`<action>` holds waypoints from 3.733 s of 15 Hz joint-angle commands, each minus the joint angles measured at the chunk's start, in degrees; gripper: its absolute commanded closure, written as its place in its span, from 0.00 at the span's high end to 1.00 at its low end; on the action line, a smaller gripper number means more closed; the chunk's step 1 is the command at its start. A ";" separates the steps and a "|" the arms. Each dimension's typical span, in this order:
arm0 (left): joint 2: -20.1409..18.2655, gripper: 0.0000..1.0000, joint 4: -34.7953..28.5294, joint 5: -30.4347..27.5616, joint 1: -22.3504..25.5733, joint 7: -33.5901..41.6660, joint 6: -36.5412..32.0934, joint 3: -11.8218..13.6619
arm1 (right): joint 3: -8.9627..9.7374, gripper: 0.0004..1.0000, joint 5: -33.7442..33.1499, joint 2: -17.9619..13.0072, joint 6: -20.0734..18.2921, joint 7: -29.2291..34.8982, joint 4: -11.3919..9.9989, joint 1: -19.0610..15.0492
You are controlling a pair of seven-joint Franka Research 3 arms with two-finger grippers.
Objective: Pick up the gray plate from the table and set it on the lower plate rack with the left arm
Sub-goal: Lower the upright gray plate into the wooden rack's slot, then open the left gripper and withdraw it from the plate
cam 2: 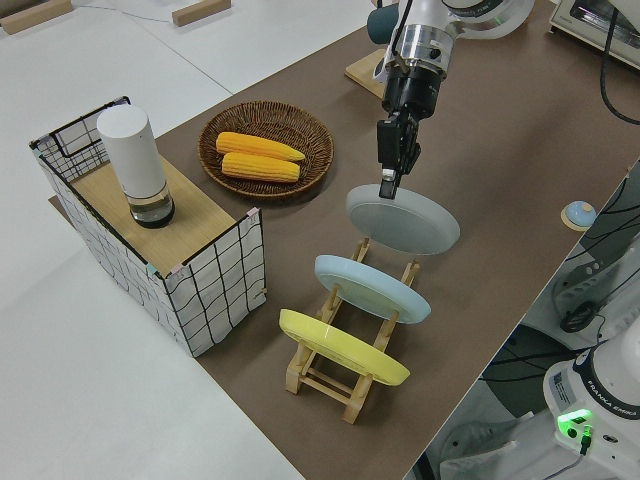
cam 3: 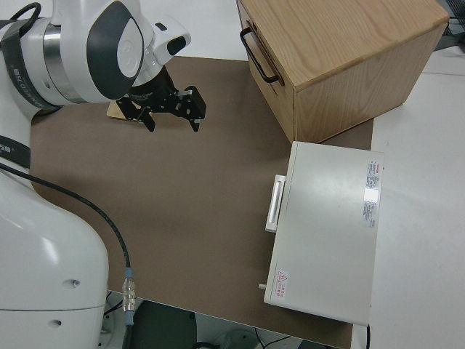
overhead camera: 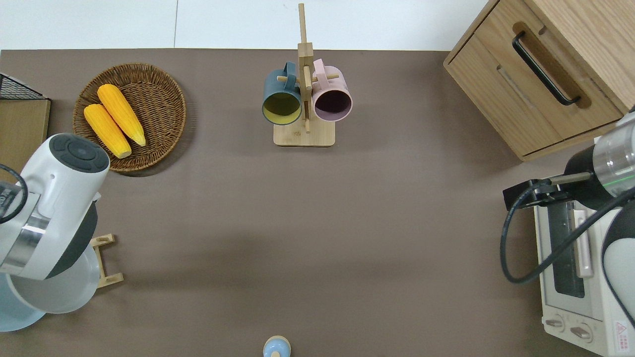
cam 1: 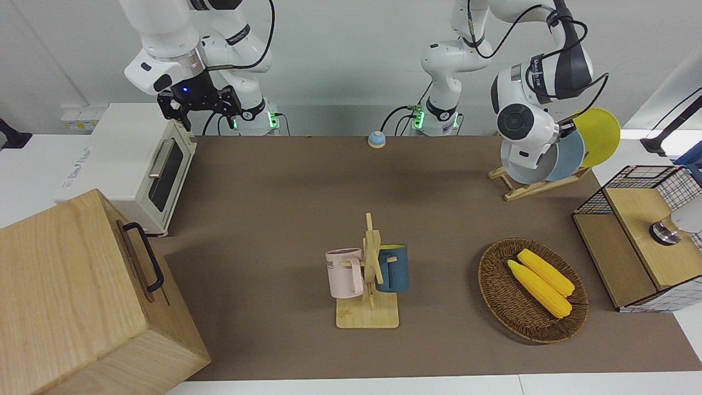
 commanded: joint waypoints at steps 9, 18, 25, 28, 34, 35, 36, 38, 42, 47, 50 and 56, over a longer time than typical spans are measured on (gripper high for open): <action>2.52 0.00 -3.12 1.77 0.00 -3.04 3.18 -0.03 | 1.22 0.98 -0.37 -0.12 -0.72 0.68 0.33 -1.34; 2.61 0.70 -3.20 1.24 0.00 -2.86 3.09 -0.03 | 1.13 0.98 -0.37 -0.12 -0.63 0.68 0.42 -1.34; 2.43 1.00 -3.12 1.15 0.00 -2.43 3.00 -0.03 | 1.22 0.98 -0.37 -0.12 -0.63 0.68 0.42 -1.34; 2.17 1.00 -1.72 -2.08 0.00 0.90 3.09 0.23 | 1.22 0.98 -0.37 -0.20 -0.63 0.68 0.42 -1.34; 1.64 1.00 4.96 -11.93 0.00 5.49 2.56 0.67 | 1.21 0.98 -0.37 -0.12 -0.63 0.68 0.33 -1.34; 1.64 1.00 5.41 -13.60 0.00 5.49 2.56 0.76 | 1.22 0.98 -0.37 -0.12 -0.63 0.68 0.42 -1.34; 1.64 1.00 6.63 -15.88 0.00 5.49 2.65 0.76 | 1.22 0.98 -0.37 -0.12 -0.63 0.68 0.42 -1.34; 1.64 1.00 9.09 -21.41 0.09 5.49 2.65 0.94 | 1.21 0.98 -0.28 -0.12 -0.63 0.68 0.33 -1.34; 1.64 1.00 16.03 -33.27 0.88 5.49 2.56 1.11 | 1.22 0.98 -0.37 -0.12 -0.63 0.68 0.42 -1.34; 1.73 1.00 20.08 -40.50 2.03 5.57 2.82 1.11 | 1.22 0.98 -0.37 -0.12 -0.63 0.68 0.42 -1.34; 1.90 1.00 22.19 -41.47 1.76 8.55 4.57 0.68 | 1.22 0.98 -0.37 -0.12 -0.63 0.68 0.33 -1.34; 2.17 1.00 24.21 -44.63 2.11 18.05 6.78 1.02 | 1.22 0.98 -0.28 -0.12 -0.63 0.68 0.42 -1.34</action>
